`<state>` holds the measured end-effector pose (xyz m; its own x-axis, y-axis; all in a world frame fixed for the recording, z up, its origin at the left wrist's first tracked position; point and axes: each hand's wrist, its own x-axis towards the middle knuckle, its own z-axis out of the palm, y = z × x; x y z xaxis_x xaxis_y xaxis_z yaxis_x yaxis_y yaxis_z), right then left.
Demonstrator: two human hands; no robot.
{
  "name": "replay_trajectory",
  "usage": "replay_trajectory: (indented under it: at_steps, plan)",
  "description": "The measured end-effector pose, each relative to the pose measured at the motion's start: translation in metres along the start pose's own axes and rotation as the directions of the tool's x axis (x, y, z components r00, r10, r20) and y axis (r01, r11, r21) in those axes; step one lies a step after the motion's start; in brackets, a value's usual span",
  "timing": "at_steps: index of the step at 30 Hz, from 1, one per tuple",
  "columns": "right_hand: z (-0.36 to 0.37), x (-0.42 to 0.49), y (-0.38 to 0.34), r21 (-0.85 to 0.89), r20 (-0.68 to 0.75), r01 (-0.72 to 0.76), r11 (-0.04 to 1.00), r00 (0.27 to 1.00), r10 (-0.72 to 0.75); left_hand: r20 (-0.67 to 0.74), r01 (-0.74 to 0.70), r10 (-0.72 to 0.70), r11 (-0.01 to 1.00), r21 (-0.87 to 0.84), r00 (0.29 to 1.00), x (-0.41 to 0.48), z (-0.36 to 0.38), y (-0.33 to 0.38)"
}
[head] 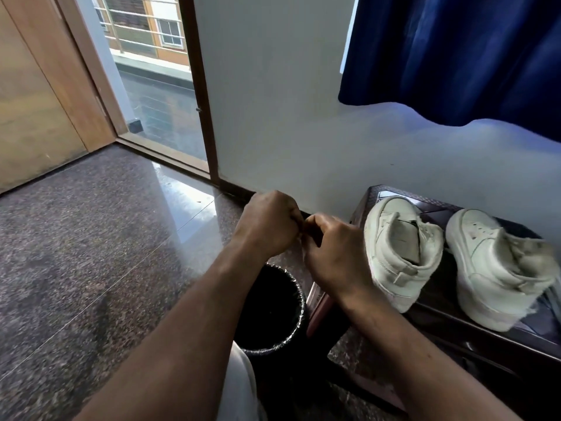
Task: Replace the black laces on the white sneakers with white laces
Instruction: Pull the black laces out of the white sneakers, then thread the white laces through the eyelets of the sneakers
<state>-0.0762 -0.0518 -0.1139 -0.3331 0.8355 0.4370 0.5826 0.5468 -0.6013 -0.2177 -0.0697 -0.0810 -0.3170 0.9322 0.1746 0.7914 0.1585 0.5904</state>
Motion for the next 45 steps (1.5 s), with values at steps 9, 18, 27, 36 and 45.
replay_trajectory:
  at_steps: [9, 18, 27, 36, 45]
  plan:
    - [-0.087, 0.007, 0.001, -0.131, -0.125, 0.163, 0.978, 0.976, -0.179, -0.203, -0.173, 0.113, 0.934, -0.311, 0.973, -0.015, -0.002, 0.066]
    - [-0.183, -0.016, 0.09, -0.385, -0.302, -0.08, 0.919, 0.952, -0.044, -0.052, -0.492, 0.49, 0.87, -0.041, 0.87, -0.03, 0.063, 0.131]
    - [-0.192, -0.048, 0.123, -0.534, -0.112, -0.133, 0.835, 0.99, 0.085, -0.106, -0.502, 0.514, 0.856, 0.122, 0.851, -0.029, 0.093, 0.15]
    - [-0.188, -0.058, 0.114, -0.495, -0.047, -0.058, 0.867, 0.998, 0.04, -0.041, -0.552, 0.561, 0.824, 0.132, 0.827, 0.001, 0.109, 0.157]
    - [-0.206, -0.047, 0.133, -0.248, -0.337, -0.047, 0.968, 0.94, -0.041, -0.165, -0.483, 0.516, 0.852, 0.202, 0.841, -0.006, 0.12, 0.185]
